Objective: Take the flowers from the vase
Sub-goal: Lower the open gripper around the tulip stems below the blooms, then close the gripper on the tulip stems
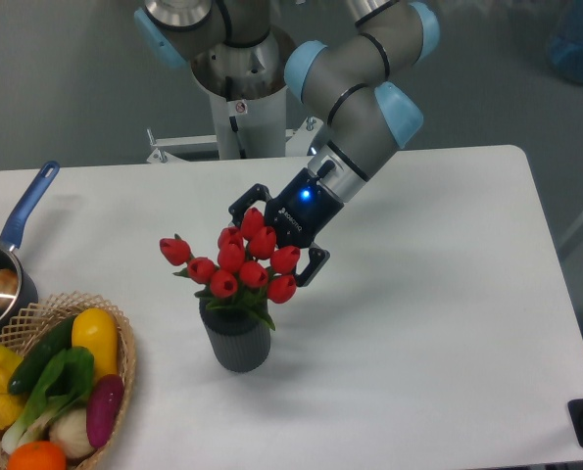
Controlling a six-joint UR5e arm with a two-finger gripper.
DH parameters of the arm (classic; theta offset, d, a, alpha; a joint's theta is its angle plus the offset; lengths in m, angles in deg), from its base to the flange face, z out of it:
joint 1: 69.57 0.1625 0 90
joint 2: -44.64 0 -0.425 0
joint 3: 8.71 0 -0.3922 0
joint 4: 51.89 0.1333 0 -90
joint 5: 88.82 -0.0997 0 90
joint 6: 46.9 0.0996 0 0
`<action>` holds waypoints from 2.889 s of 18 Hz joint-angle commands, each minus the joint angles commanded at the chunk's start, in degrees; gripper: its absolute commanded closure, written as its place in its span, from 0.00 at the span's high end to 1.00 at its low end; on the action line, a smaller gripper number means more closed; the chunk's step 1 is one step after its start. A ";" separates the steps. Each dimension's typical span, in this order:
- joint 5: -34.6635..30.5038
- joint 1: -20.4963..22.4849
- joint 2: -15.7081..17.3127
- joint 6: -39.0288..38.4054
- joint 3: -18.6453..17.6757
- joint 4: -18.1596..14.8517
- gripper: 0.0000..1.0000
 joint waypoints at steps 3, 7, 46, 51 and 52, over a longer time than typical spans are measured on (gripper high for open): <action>0.00 -0.09 -0.35 -0.09 0.44 0.00 1.00; 3.50 -0.26 -1.58 0.00 1.06 0.00 1.00; 2.11 -3.34 -5.10 0.18 3.34 2.90 1.00; 4.83 -3.08 -5.54 0.18 3.08 3.34 1.00; 5.53 -2.99 -5.54 0.26 2.99 3.34 1.00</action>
